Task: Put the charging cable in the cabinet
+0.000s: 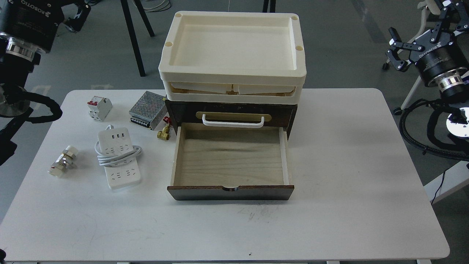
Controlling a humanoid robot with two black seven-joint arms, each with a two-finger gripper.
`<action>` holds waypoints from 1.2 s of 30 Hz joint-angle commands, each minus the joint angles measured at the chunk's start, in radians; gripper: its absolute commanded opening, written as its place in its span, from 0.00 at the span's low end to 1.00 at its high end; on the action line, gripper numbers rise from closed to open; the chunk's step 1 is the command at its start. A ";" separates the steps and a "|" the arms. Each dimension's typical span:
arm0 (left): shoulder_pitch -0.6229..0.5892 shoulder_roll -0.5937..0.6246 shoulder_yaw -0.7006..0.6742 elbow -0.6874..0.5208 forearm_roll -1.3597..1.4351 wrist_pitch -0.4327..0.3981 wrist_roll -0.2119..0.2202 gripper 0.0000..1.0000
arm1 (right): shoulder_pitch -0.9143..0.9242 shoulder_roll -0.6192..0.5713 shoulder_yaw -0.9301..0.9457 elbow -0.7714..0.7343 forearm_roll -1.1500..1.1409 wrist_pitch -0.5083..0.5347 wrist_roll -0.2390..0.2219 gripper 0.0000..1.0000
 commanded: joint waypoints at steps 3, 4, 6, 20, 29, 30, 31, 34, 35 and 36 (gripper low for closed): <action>0.047 -0.038 -0.001 0.002 0.005 0.000 0.001 1.00 | 0.007 0.012 0.004 -0.002 0.002 -0.002 0.000 1.00; 0.049 -0.038 -0.001 0.007 0.005 0.000 0.004 1.00 | 0.007 0.012 0.005 -0.002 0.002 -0.002 0.000 1.00; 0.049 -0.037 -0.003 0.043 -0.006 0.000 -0.001 1.00 | 0.008 0.012 0.011 -0.002 0.002 -0.002 0.000 1.00; 0.177 -0.088 -0.214 0.098 -0.147 0.000 -0.037 1.00 | -0.003 -0.024 0.070 -0.002 0.006 -0.034 0.000 1.00; 0.224 0.296 -0.247 -0.528 0.281 0.000 -0.037 0.98 | -0.044 -0.086 0.027 0.029 0.002 -0.041 0.000 1.00; 0.228 0.329 -0.245 -0.603 0.431 0.000 -0.037 0.98 | -0.045 -0.105 0.025 0.043 0.002 -0.040 0.000 1.00; 0.239 0.359 -0.244 -0.674 0.557 0.000 -0.037 0.98 | -0.049 -0.119 0.025 0.052 0.002 -0.040 0.000 1.00; 0.331 0.448 -0.195 -0.805 0.991 0.000 -0.037 0.97 | -0.082 -0.146 0.034 0.063 0.002 -0.041 0.000 1.00; 0.352 0.463 -0.176 -0.805 1.132 0.000 -0.037 0.97 | -0.090 -0.148 0.036 0.061 0.002 -0.041 0.000 1.00; 0.365 0.469 -0.160 -0.803 1.270 0.000 -0.037 0.97 | -0.096 -0.152 0.036 0.061 0.002 -0.040 0.000 1.00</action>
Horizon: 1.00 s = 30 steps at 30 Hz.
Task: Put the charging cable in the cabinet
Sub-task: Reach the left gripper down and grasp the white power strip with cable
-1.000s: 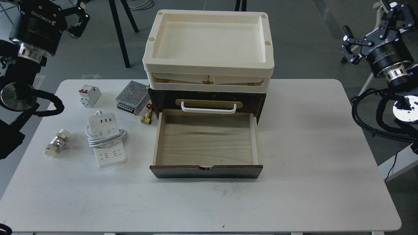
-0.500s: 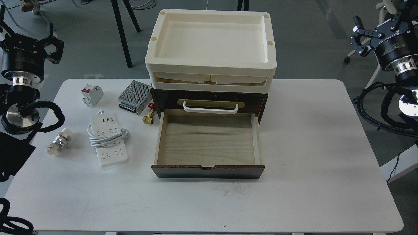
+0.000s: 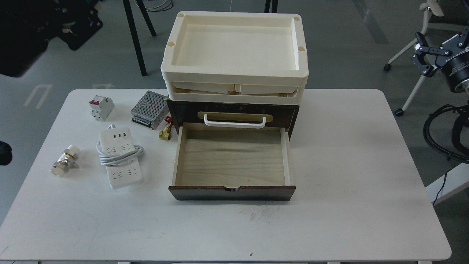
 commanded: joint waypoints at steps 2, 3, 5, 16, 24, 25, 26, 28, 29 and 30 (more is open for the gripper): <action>0.063 0.058 0.088 -0.029 0.855 0.026 0.000 0.97 | -0.034 -0.022 0.007 0.003 0.000 0.002 0.000 1.00; 0.065 0.061 0.121 -0.017 1.021 0.043 0.000 0.97 | -0.037 -0.025 0.007 0.003 0.000 0.002 0.000 1.00; 0.054 0.043 0.220 0.065 1.378 0.125 0.000 0.96 | -0.043 -0.025 0.007 0.003 0.000 0.002 0.000 1.00; -0.020 -0.232 0.343 0.586 1.567 0.364 0.000 0.96 | -0.063 -0.023 0.005 -0.008 -0.001 0.005 0.000 1.00; -0.066 -0.338 0.454 0.731 1.567 0.416 0.000 0.88 | -0.072 -0.023 0.002 -0.011 -0.001 0.003 0.000 1.00; -0.067 -0.346 0.464 0.754 1.567 0.423 0.000 0.84 | -0.077 -0.023 0.005 -0.013 -0.001 0.003 0.000 1.00; -0.070 -0.356 0.474 0.777 1.567 0.428 0.000 0.78 | -0.081 -0.023 0.007 -0.013 -0.001 0.003 0.000 1.00; -0.083 -0.379 0.489 0.826 1.567 0.437 0.000 0.67 | -0.089 -0.023 0.007 -0.013 -0.001 0.003 0.000 1.00; -0.087 -0.388 0.501 0.854 1.567 0.448 0.000 0.63 | -0.092 -0.023 0.007 -0.013 -0.001 0.003 0.000 1.00; -0.090 -0.395 0.512 0.874 1.567 0.460 0.000 0.58 | -0.097 -0.025 0.008 -0.011 -0.001 0.003 0.000 1.00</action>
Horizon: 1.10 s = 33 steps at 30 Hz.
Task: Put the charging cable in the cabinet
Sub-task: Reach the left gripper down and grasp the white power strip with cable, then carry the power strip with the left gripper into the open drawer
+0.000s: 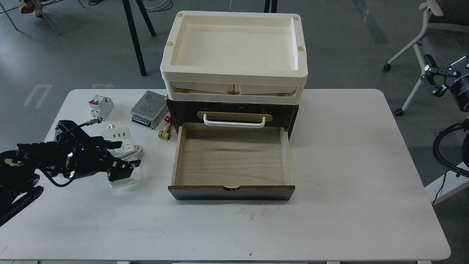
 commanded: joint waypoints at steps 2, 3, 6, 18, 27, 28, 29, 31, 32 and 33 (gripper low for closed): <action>-0.018 -0.031 0.047 0.106 0.000 0.057 0.000 0.52 | -0.019 -0.002 0.002 0.001 0.002 0.000 0.000 1.00; -0.024 -0.036 0.056 0.123 0.000 0.063 0.000 0.51 | -0.023 -0.002 0.002 0.001 0.002 0.002 0.000 1.00; -0.031 -0.045 0.080 0.161 0.000 0.092 0.000 0.48 | -0.031 -0.002 0.004 0.001 0.002 0.002 0.000 1.00; -0.029 -0.018 0.088 0.119 0.000 0.155 0.000 0.00 | -0.037 -0.011 0.004 -0.010 0.002 0.000 0.000 1.00; -0.038 0.214 0.070 -0.187 -0.193 0.056 0.000 0.00 | -0.051 -0.013 0.004 -0.010 0.002 0.000 0.000 1.00; -0.049 0.246 0.068 -0.222 -0.247 0.033 0.000 0.00 | -0.054 -0.013 0.004 -0.010 0.002 0.000 0.000 1.00; -0.058 0.271 0.065 -0.269 -0.322 0.008 0.000 0.00 | -0.059 -0.015 0.005 -0.011 0.002 0.000 0.000 1.00; -0.061 0.306 0.060 -0.370 -0.492 -0.041 0.000 0.00 | -0.062 -0.016 0.005 -0.025 0.002 0.000 0.000 1.00; -0.061 0.324 0.060 -0.418 -0.587 -0.068 0.000 0.00 | -0.063 -0.016 0.005 -0.031 0.002 0.002 0.000 1.00; -0.063 0.337 0.060 -0.452 -0.656 -0.091 0.000 0.00 | -0.063 -0.016 0.005 -0.034 0.002 0.002 0.000 1.00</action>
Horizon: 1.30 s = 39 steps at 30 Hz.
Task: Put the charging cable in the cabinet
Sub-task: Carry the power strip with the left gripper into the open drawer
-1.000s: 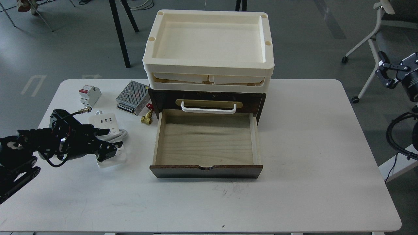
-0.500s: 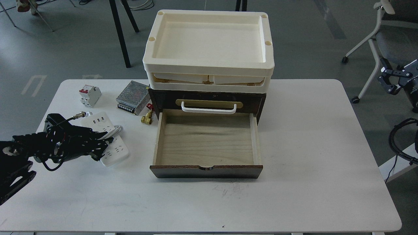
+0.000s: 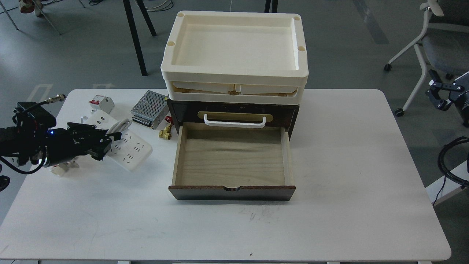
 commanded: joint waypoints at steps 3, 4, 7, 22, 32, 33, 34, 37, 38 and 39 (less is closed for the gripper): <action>-0.007 0.049 -0.009 -0.208 -0.390 -0.118 -0.001 0.00 | -0.011 -0.002 0.000 -0.016 0.000 0.000 0.000 1.00; -0.006 0.035 -0.014 -0.228 -0.430 -0.121 -0.001 0.00 | -0.013 -0.002 0.000 -0.016 0.001 0.000 0.000 1.00; -0.004 -0.065 -0.014 -0.242 -0.532 -0.119 -0.001 0.00 | -0.020 -0.002 0.000 -0.017 0.000 0.000 0.000 1.00; 0.028 -0.400 0.056 -0.020 -0.586 -0.116 -0.001 0.00 | -0.033 0.000 0.000 -0.040 0.002 0.002 0.000 1.00; 0.030 -0.463 0.055 0.079 -0.592 -0.127 -0.001 0.27 | -0.034 0.009 0.011 -0.042 0.000 0.002 0.000 1.00; 0.028 -0.462 0.052 0.077 -0.598 -0.142 -0.001 0.43 | -0.034 0.009 0.011 -0.042 0.000 0.002 0.000 1.00; 0.028 -0.460 0.050 0.079 -0.607 -0.171 -0.001 0.60 | -0.034 0.009 0.011 -0.042 0.000 0.002 0.000 1.00; 0.025 -0.454 0.035 0.080 -0.673 -0.256 -0.001 1.00 | -0.034 0.009 0.011 -0.042 0.002 0.002 0.000 1.00; 0.020 -0.453 0.032 0.080 -0.691 -0.277 -0.001 1.00 | -0.034 0.009 0.013 -0.042 0.000 0.002 0.000 1.00; 0.014 -0.449 0.030 0.080 -0.708 -0.297 -0.001 1.00 | -0.034 0.009 0.013 -0.042 0.001 0.002 0.000 1.00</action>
